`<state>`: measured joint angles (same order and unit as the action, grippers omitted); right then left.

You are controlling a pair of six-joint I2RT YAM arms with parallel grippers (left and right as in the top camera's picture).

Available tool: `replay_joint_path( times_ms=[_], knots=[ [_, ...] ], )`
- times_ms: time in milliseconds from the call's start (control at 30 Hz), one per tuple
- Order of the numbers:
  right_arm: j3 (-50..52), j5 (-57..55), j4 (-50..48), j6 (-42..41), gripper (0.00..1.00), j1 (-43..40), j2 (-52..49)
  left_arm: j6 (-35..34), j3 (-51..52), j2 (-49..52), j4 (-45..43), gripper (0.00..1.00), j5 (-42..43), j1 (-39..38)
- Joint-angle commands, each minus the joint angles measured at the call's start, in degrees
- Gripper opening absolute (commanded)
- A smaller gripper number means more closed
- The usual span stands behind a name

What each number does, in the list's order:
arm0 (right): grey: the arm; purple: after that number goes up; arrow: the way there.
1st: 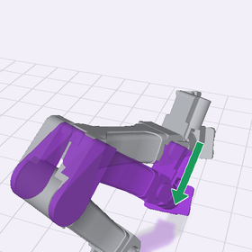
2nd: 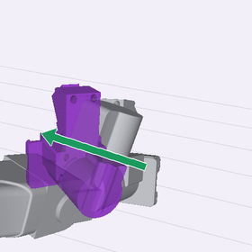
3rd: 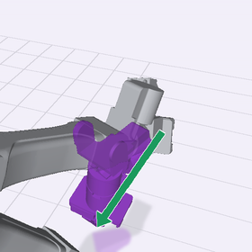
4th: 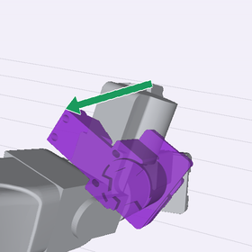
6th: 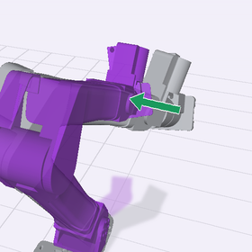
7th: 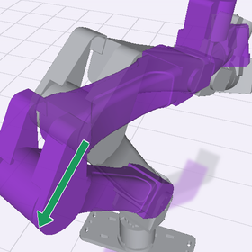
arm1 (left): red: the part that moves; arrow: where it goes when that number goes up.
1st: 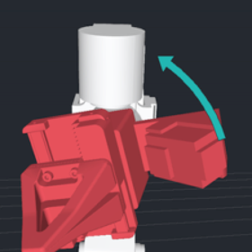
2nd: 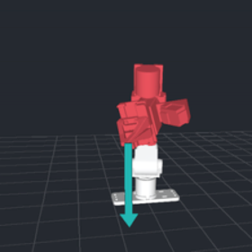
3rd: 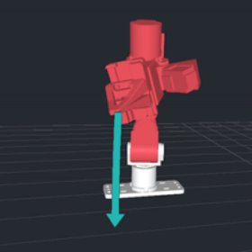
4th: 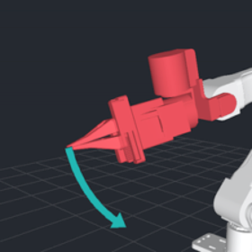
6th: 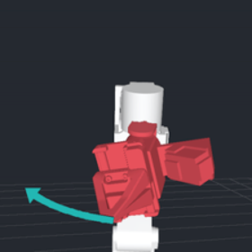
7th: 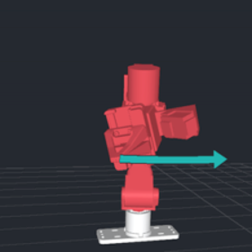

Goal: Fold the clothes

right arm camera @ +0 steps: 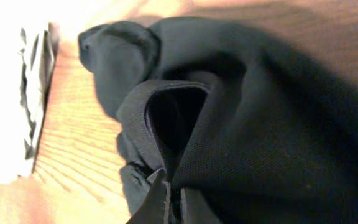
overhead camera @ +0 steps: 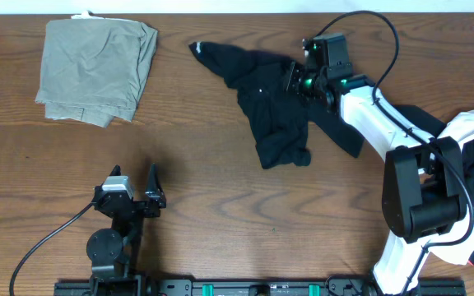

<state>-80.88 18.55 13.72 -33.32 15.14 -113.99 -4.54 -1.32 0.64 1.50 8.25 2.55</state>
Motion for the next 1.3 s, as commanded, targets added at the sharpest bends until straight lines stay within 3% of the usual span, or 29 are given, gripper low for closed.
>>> replay_joint_path(
  times_ms=[0, 100, 133, 167, 200, 267, 300, 367, 533, 633, 833, 933, 1267],
  knots=[
    [-2.7, -0.5, -0.4, -1.9, 0.02, 0.3, -0.3, -0.5, 1.0, 0.0, 1.9, 0.78, 1.2, 0.2],
    [-3.1, -0.5, -0.7, -1.9, 0.04, 0.5, -0.3, -0.5, 1.0, 0.0, 1.9, 0.78, 1.2, 0.2],
    [-3.1, -0.5, -0.6, -1.8, 0.11, 0.5, -0.3, -0.5, 1.0, 0.0, 1.9, 0.78, 1.2, 0.2],
    [-3.1, -0.8, 0.0, -1.4, 0.22, 0.5, -0.3, -0.5, 1.0, 0.0, 1.9, 0.78, 1.2, 0.2],
    [-3.1, -0.8, 0.6, -0.5, 0.46, 0.2, -0.3, -0.5, 1.0, 0.0, 1.9, 0.78, 1.2, 0.2],
    [-3.2, -0.8, 2.5, 0.6, 0.8, -0.7, -0.3, -0.5, 1.0, 0.0, 1.9, 0.78, 1.2, 0.2],
    [-3.4, -0.7, 3.9, 1.1, 0.87, -1.2, -0.2, -0.5, 1.0, 0.0, 1.9, 0.78, 1.2, 0.2],
    [-4.4, -0.7, 7.7, 2.6, 0.91, -2.6, -0.2, -0.5, 1.0, 0.0, 1.9, 0.78, 1.2, 0.2],
    [-11.8, -6.5, 25.6, 5.3, 0.88, -7.8, -0.1, -0.5, 1.0, 0.0, 1.9, 0.78, 1.2, 0.2],
    [-15.1, -13.8, 35.6, 5.8, 0.79, -11.7, -0.1, -0.5, 1.0, 0.0, 1.9, 0.78, 1.2, 0.2],
    [-14.8, -17.0, 43.6, 7.9, 0.19, -18.9, -0.1, -0.5, 1.0, 0.0, 1.9, 0.78, 1.2, 0.2],
    [-13.0, -16.8, 44.0, 7.9, 0.01, -22.7, -0.1, -0.5, 1.0, 0.0, 1.9, 0.78, 1.2, 0.2],
    [-3.2, -13.8, 36.3, 12.6, 0.01, -27.2, -0.1, -0.5, 1.0, 0.0, 1.9, 0.78, 1.2, 0.2]
  ],
)
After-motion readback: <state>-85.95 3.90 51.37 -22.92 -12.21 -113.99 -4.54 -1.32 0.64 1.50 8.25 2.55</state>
